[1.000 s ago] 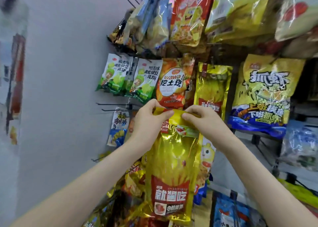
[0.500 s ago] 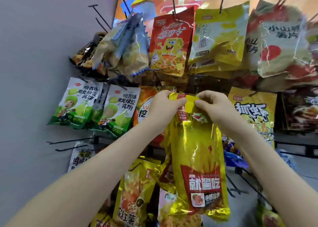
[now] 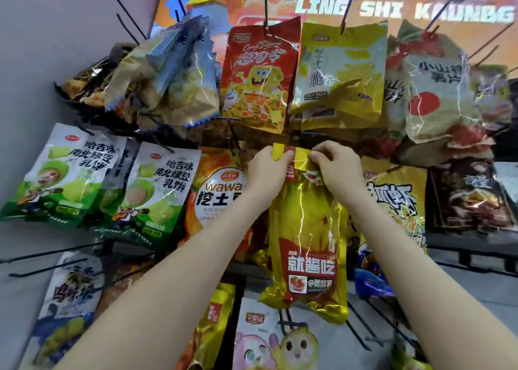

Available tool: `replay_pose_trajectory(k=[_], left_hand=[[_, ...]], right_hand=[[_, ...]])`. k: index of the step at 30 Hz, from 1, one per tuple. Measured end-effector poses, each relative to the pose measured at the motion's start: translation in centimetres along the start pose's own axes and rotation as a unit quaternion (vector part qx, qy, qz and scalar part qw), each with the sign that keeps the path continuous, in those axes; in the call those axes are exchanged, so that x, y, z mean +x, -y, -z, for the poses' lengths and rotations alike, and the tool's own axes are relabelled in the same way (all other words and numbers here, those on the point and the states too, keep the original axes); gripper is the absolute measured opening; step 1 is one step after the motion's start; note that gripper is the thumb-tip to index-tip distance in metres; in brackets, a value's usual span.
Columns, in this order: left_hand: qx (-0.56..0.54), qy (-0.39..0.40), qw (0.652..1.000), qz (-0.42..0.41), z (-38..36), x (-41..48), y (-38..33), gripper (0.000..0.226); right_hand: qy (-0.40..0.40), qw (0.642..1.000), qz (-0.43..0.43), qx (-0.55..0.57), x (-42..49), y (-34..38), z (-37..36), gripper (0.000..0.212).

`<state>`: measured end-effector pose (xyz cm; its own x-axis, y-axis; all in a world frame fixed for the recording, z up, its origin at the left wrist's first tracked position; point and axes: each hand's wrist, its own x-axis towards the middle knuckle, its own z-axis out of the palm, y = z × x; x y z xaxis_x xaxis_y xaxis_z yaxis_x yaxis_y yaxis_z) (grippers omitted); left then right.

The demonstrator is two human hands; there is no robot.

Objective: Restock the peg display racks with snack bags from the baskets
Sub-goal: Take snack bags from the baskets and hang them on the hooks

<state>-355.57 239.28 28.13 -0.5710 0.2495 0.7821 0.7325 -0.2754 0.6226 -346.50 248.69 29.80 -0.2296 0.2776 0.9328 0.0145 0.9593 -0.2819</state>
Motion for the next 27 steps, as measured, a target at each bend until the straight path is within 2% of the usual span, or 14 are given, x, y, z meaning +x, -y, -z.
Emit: replay_pose_trajectory(k=[9, 14, 22, 27], left_hand=[[-0.014, -0.018, 1.000, -0.019, -1.0, 2.0, 1.5, 0.028], [-0.011, -0.038, 0.998, -0.046, -1.8, 2.8, 2.6, 0.025], [-0.018, -0.043, 0.997, -0.070, -1.9, 3.0, 4.1, 0.024], [-0.008, -0.049, 0.994, -0.093, -2.2, 3.1, 4.3, 0.026]], right_hand=[[-0.054, 0.998, 0.031, -0.011, 0.5, -0.4, -1.2, 0.016], [-0.011, 1.000, 0.012, 0.001, 1.6, -0.5, -0.7, 0.017], [0.021, 0.998, 0.008, -0.052, 1.7, 0.3, -1.0, 0.011], [0.027, 0.999, -0.031, -0.012, 2.3, -0.3, -1.0, 0.016]])
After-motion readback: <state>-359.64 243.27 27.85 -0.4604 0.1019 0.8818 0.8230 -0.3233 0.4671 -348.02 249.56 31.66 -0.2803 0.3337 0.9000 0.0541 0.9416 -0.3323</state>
